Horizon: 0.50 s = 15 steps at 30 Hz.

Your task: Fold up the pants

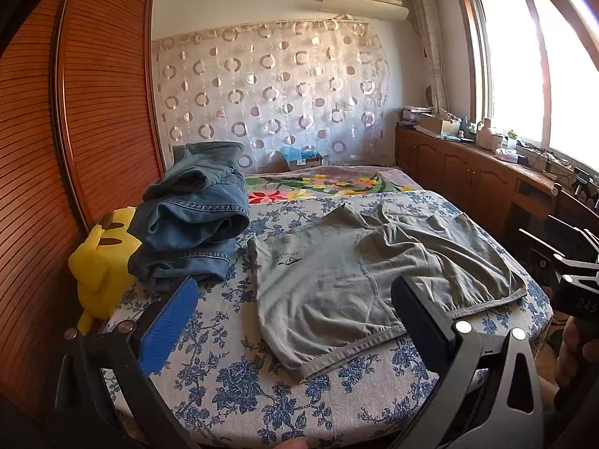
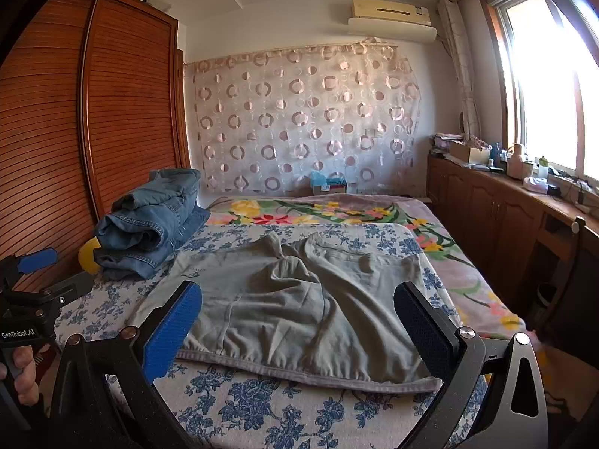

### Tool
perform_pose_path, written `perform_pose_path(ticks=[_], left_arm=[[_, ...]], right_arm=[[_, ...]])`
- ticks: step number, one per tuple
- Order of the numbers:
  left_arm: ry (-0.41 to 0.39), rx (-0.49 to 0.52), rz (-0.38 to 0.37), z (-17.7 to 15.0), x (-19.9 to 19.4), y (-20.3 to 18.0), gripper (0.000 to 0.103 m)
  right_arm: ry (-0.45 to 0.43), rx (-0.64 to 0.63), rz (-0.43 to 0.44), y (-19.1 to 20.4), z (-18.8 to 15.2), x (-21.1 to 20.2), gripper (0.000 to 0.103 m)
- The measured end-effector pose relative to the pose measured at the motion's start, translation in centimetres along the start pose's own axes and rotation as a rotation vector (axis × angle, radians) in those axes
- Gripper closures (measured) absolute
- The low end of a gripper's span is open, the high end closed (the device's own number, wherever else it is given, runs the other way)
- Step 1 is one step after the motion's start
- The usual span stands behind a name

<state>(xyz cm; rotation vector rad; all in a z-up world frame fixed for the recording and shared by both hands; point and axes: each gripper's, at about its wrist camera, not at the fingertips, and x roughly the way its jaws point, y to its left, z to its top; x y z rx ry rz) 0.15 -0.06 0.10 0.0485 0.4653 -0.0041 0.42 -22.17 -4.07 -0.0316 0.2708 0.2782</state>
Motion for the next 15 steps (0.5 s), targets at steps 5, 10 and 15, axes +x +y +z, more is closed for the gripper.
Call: perform_pose_path(ticks=[5, 10, 15], left_arm=[[-0.002, -0.001, 0.0, -0.11, -0.26, 0.35, 0.0], [-0.001, 0.001, 0.0, -0.09, -0.29, 0.38, 0.0], [-0.003, 0.001, 0.001, -0.1, -0.29, 0.37, 0.0]], right_arm=[[0.001, 0.001, 0.001, -0.04, 0.02, 0.03, 0.001], [0.001, 0.002, 0.001, -0.07, 0.02, 0.04, 0.001], [0.001, 0.003, 0.002, -0.08, 0.1, 0.05, 0.001]])
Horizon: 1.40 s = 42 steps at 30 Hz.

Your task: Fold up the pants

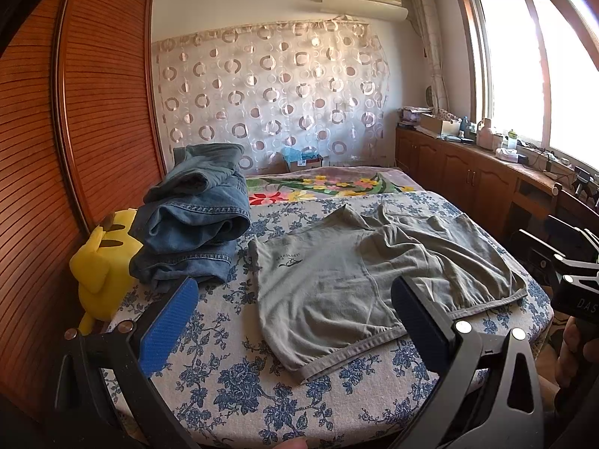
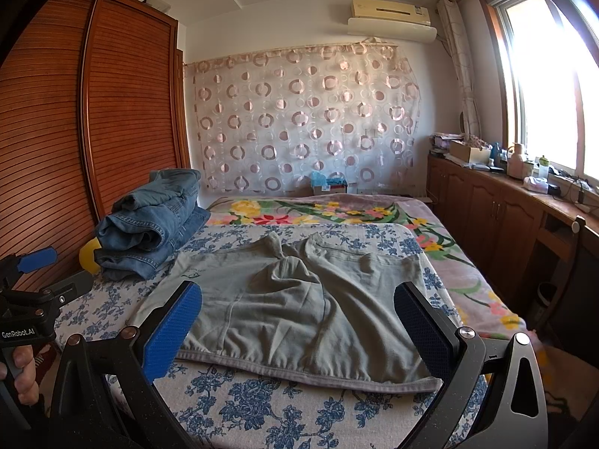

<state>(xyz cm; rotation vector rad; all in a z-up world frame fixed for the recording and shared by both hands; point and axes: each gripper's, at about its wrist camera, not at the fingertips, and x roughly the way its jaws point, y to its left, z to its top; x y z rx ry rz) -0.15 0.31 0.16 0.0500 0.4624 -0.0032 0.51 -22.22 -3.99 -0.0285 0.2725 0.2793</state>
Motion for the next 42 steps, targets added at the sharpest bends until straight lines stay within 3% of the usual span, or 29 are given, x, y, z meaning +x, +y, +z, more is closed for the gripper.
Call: perform_pose_path(ticks=[13, 42], left_arm=[[-0.012, -0.004, 0.001, 1.4, -0.9, 0.8, 0.0], [-0.014, 0.001, 0.004, 1.2, -0.9, 0.5, 0.0]], right_arm=[[-0.001, 0.0, 0.001, 0.0, 0.0, 0.0, 0.001], [-0.003, 0.0, 0.001, -0.1, 0.0, 0.0, 0.001]])
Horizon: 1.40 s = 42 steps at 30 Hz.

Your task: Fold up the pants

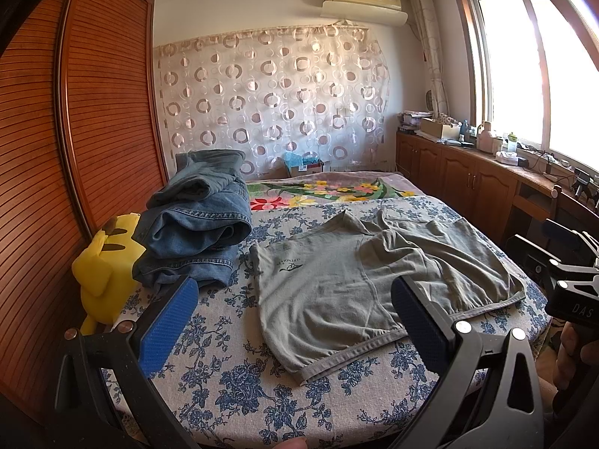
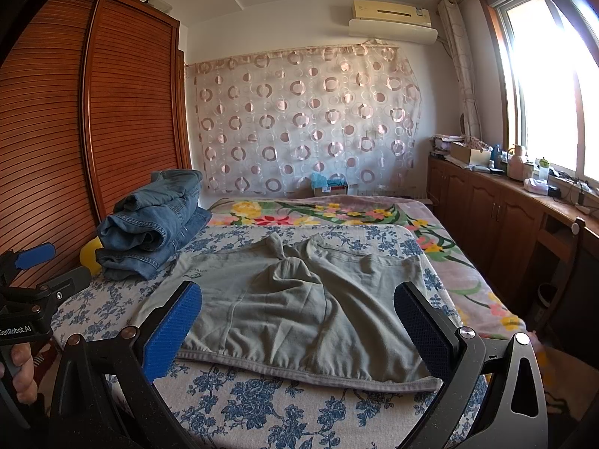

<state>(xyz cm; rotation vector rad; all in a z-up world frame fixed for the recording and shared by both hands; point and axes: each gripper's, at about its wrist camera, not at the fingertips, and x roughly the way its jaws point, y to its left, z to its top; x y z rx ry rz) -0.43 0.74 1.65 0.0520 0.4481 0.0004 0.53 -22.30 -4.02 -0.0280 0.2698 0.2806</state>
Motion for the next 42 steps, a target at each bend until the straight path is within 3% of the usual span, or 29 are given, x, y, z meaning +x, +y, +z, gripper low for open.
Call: perform_pose_path(ticks=[17, 38, 42], left_arm=[[0.026, -0.001, -0.006, -0.5, 1.0, 0.3, 0.0], [0.181, 0.042, -0.074, -3.5, 5.5, 0.5, 0.0], [0.201, 0.049, -0.076, -4.2, 6.2, 0.7, 0.0]], right_arm=[[0.017, 0.004, 0.002, 0.0, -0.2, 0.4, 0.001], [0.1, 0.021, -0.047, -2.5, -0.9, 1.6, 0.001], [0.122, -0.007, -0.051, -3.1, -1.2, 1.9, 0.006]])
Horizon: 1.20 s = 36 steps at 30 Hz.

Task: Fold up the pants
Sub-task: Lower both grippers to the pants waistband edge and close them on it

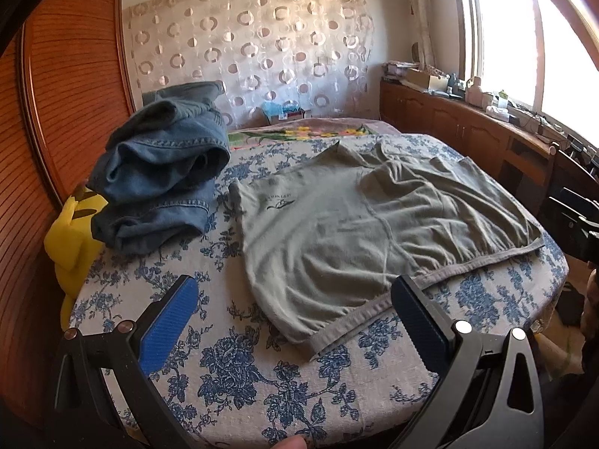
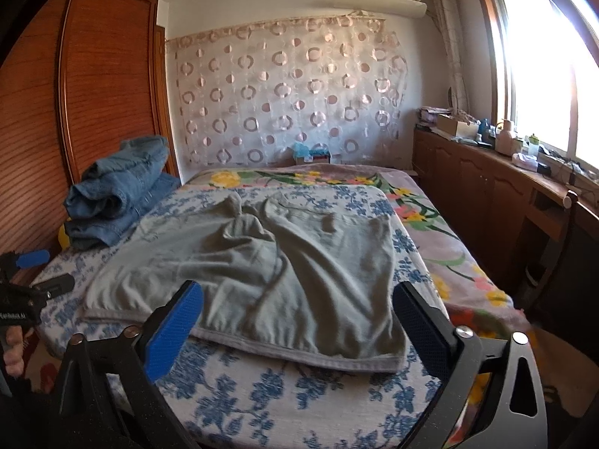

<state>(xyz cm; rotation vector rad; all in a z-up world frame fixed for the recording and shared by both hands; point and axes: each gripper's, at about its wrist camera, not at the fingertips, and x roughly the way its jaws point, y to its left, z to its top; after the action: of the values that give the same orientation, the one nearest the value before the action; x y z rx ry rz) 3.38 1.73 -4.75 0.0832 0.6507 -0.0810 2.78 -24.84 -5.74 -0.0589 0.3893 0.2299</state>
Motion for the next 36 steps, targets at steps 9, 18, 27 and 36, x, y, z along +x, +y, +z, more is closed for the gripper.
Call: perform_pose_path(ticks=[9, 18, 27, 36], left_arm=[[0.081, 0.007, -0.01, -1.5, 2.6, 0.7, 0.0], [0.132, -0.007, -0.018, -2.7, 3.7, 1.8, 0.0], [0.162, 0.001, -0.032, -3.4, 4.3, 1.9, 0.002], [0.152, -0.014, -0.087, -3.7, 3.8, 2.5, 0.02]], right_arm=[[0.085, 0.016, -0.021, -2.7, -0.2, 0.1, 0.009], [0.184, 0.046, -0.037, -3.7, 0.1, -0.7, 0.019], [0.255, 0.021, -0.036, -3.3, 0.7, -3.0, 0.04], [0.231, 0.005, -0.078, -2.3, 1.4, -4.2, 0.078]])
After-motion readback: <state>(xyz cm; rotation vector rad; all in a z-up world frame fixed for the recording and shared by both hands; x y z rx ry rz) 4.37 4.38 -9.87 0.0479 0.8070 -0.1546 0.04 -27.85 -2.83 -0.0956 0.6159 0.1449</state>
